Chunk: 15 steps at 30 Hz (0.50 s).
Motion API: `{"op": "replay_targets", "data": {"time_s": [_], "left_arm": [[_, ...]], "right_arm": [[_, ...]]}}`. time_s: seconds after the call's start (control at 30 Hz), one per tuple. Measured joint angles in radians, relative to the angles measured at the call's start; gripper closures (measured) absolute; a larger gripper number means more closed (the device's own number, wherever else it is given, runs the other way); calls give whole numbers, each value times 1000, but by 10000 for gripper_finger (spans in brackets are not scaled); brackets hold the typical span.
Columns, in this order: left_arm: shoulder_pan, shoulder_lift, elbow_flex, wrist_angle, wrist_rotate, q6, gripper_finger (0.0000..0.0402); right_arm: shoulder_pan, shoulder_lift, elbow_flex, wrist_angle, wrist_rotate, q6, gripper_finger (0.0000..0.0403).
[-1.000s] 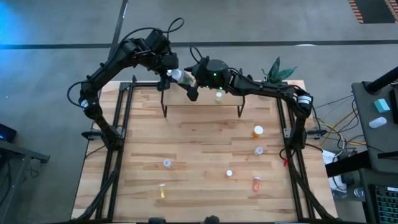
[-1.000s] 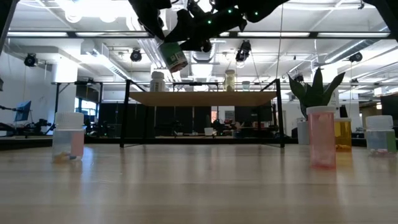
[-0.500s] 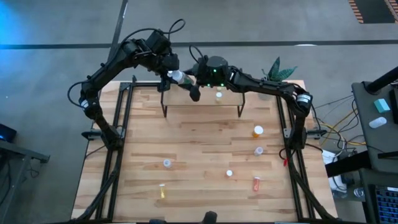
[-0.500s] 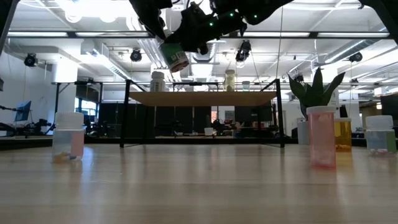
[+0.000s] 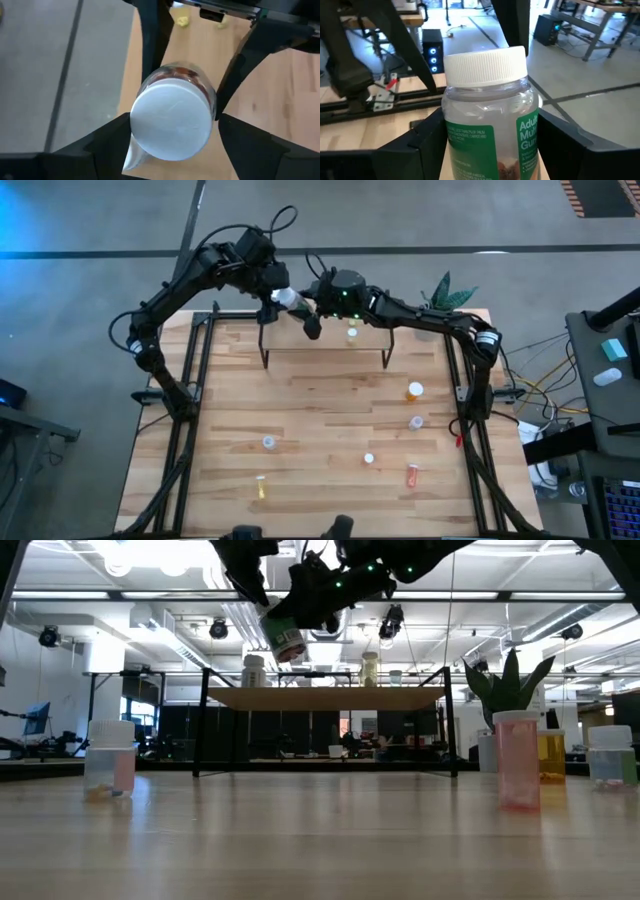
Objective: Pick and place medicine bottles onto shelf by color
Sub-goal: Put the white green pill bottle on the shelf
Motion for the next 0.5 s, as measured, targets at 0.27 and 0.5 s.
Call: {"op": "replay_targets", "data": {"time_s": [0.27,0.5], "left_arm": [[1,-69,-6,54,-18,-2,121],[3,-203,-94,173,-29,-27,121]], "right_arm": [[-33,1,-61,140,30,61,162],[-52,-1,-158,371,-8,98,161]]}}
